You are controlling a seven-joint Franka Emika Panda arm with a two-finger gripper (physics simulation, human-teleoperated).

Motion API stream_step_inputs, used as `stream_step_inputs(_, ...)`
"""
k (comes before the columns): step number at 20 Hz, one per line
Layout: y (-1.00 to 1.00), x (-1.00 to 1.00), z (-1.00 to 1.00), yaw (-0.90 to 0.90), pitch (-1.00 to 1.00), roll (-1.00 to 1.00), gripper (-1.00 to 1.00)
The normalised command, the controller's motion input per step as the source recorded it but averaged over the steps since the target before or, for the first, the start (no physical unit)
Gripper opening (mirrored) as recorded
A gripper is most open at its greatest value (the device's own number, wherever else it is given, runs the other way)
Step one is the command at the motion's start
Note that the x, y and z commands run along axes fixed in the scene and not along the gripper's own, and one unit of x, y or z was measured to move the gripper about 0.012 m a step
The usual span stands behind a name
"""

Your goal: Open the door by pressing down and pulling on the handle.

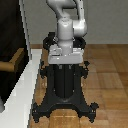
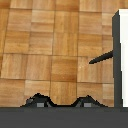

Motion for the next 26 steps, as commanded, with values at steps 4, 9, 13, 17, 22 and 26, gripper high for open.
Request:
stream_step_inputs(4, 0.0, 0.0, 0.0, 0.0, 0.0, 0.0, 1.0)
stream_step_inputs(9, 0.0, 0.0, 0.0, 0.0, 0.0, 0.0, 1.0)
stream_step_inputs(13, 0.0, 0.0, 0.75, 0.0, 0.0, 0.0, 1.0)
stream_step_inputs(17, 0.0, 0.0, 0.75, 0.0, 0.0, 0.0, 1.0)
stream_step_inputs(22, 0.0, 0.0, 0.8, 0.0, 0.0, 0.0, 1.0)
stream_step_inputs(26, 0.0, 0.0, 0.75, 0.0, 0.0, 0.0, 1.0)
